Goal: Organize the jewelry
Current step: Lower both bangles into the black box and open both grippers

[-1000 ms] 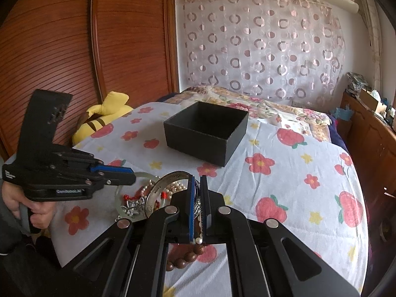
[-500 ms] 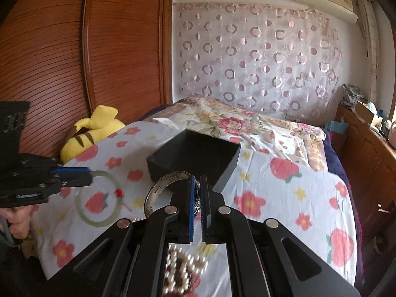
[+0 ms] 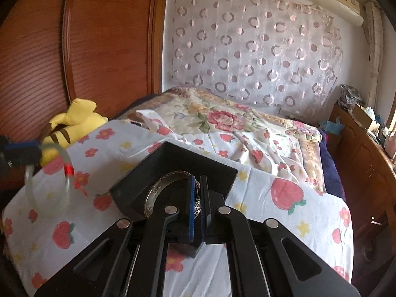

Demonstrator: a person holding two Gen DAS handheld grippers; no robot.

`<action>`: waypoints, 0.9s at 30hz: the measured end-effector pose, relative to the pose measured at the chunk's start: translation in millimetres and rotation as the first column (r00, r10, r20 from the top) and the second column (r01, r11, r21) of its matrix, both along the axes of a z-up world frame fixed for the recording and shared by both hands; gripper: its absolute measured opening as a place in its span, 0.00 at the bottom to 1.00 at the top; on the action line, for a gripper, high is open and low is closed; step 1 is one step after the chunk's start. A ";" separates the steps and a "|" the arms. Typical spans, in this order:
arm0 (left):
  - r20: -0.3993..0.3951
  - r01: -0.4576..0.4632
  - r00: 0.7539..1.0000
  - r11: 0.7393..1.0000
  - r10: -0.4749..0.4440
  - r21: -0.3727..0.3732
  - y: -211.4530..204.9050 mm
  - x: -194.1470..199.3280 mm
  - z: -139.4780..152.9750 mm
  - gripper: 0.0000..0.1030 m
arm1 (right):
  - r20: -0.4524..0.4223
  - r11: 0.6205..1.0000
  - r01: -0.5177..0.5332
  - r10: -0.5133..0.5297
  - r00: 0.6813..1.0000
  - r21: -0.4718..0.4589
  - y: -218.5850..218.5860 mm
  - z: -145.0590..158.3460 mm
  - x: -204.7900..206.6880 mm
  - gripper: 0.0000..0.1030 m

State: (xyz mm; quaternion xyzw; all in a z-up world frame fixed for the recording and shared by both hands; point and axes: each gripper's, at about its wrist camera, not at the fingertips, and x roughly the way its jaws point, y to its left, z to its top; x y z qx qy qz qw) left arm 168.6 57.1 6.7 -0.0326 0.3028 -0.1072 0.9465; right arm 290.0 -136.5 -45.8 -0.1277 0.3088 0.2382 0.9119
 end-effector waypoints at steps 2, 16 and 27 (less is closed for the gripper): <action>0.000 -0.007 1.000 1.000 0.007 0.002 1.6 8.3 2.5 0.07 | -0.017 1.000 0.004 -0.004 1.000 -0.015 4.5 -8.1 7.0 0.05; -0.047 -0.043 0.998 0.999 0.043 0.003 -0.3 52.2 -10.4 0.07 | -0.045 1.000 0.012 -0.012 0.999 0.002 -3.3 -15.7 11.7 0.12; -0.084 -0.020 0.996 1.000 0.021 0.007 -35.4 92.2 -24.6 0.07 | -0.010 0.998 0.029 -0.028 1.000 0.056 -54.9 -1.0 -17.8 0.13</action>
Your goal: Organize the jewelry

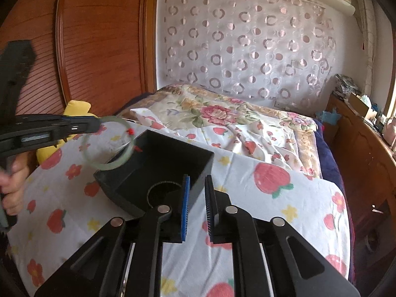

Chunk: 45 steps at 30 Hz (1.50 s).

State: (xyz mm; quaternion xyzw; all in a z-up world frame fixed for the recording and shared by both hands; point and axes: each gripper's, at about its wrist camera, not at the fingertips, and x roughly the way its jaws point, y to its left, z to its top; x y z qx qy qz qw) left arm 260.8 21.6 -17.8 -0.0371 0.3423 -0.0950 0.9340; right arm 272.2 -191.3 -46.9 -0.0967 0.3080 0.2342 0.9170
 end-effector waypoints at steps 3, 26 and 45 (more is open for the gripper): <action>-0.024 0.000 1.000 1.000 0.001 0.018 -11.0 12.8 -9.9 0.07 | -0.001 1.000 0.000 0.000 1.000 0.014 -10.7 -1.2 -5.8 0.13; -0.010 -0.029 0.999 0.987 0.031 0.159 -33.1 18.5 -22.8 0.51 | -0.023 0.999 0.002 -0.001 1.000 0.036 -33.3 -17.5 -33.3 0.13; 0.100 -0.001 0.995 0.993 -0.011 0.118 -17.1 -123.3 -35.6 0.92 | -0.111 0.984 -0.165 0.172 0.979 0.069 -10.5 -41.7 -131.9 0.13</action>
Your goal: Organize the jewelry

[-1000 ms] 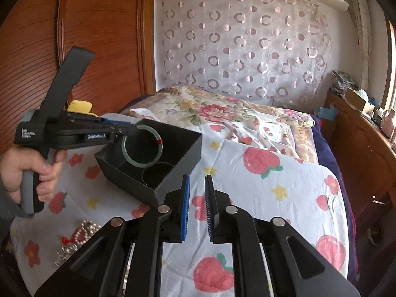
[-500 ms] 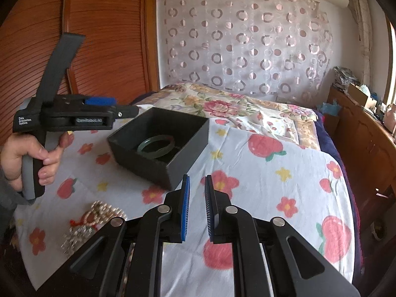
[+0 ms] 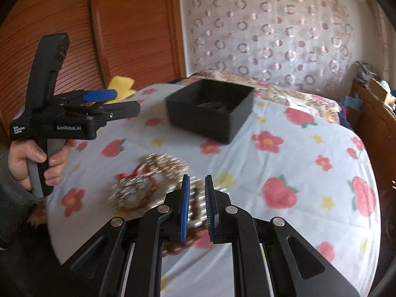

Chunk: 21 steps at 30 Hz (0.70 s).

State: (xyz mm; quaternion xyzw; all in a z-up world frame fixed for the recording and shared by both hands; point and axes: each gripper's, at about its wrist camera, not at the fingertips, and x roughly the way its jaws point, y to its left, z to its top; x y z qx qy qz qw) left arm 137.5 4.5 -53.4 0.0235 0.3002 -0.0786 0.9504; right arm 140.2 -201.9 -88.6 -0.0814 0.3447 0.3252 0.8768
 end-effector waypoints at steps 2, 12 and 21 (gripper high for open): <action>0.002 -0.003 1.000 1.000 0.003 -0.008 3.9 -10.2 -1.6 0.92 | -0.006 1.000 -0.018 0.018 1.000 -0.003 6.3 -0.4 -6.6 0.20; -0.005 -0.005 1.000 1.000 0.005 -0.019 12.0 -48.8 -10.7 0.92 | -0.022 0.992 -0.070 0.068 0.997 -0.106 24.7 -13.8 -24.5 0.29; -0.008 -0.002 1.000 1.000 0.001 -0.027 8.9 -58.9 -16.1 0.92 | 0.001 0.982 -0.062 0.063 0.998 -0.179 27.8 -19.6 -19.8 0.29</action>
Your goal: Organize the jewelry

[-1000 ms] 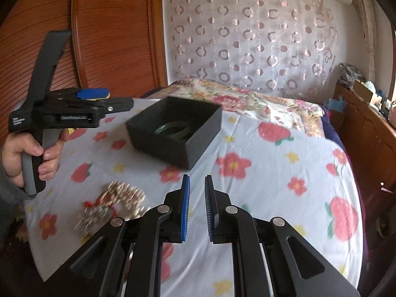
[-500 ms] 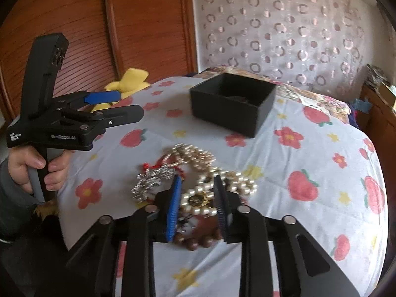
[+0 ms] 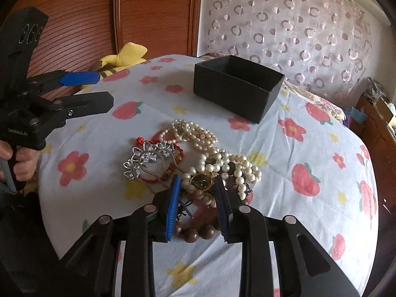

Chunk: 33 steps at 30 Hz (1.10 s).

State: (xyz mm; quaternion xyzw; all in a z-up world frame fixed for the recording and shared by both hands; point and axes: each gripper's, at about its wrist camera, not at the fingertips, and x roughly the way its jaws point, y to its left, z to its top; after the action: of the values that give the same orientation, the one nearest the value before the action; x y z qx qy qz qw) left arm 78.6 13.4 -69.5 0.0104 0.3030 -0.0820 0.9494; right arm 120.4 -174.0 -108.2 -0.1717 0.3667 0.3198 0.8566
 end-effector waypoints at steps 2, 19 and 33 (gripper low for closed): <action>-0.003 -0.001 1.000 1.000 0.001 -0.001 0.3 0.2 -0.4 0.92 | 0.012 1.000 -0.010 0.011 1.000 -0.012 0.4 0.3 -0.7 0.28; -0.046 0.014 0.999 1.000 -0.014 -0.009 -7.8 -3.6 -12.9 0.92 | 0.127 0.991 0.055 -0.070 0.989 0.119 -31.1 44.4 -1.7 0.08; -0.103 0.093 0.990 0.995 -0.096 -0.038 -21.7 -5.3 -22.9 0.59 | 0.294 0.976 0.118 -0.169 0.941 0.183 -64.3 105.0 0.2 0.08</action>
State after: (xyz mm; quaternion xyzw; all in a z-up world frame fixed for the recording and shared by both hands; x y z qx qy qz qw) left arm 73.3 -8.3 -92.5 0.0045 0.3503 -0.1322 0.9272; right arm 120.6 -238.3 -3.2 -0.1216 0.2128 0.2546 0.9355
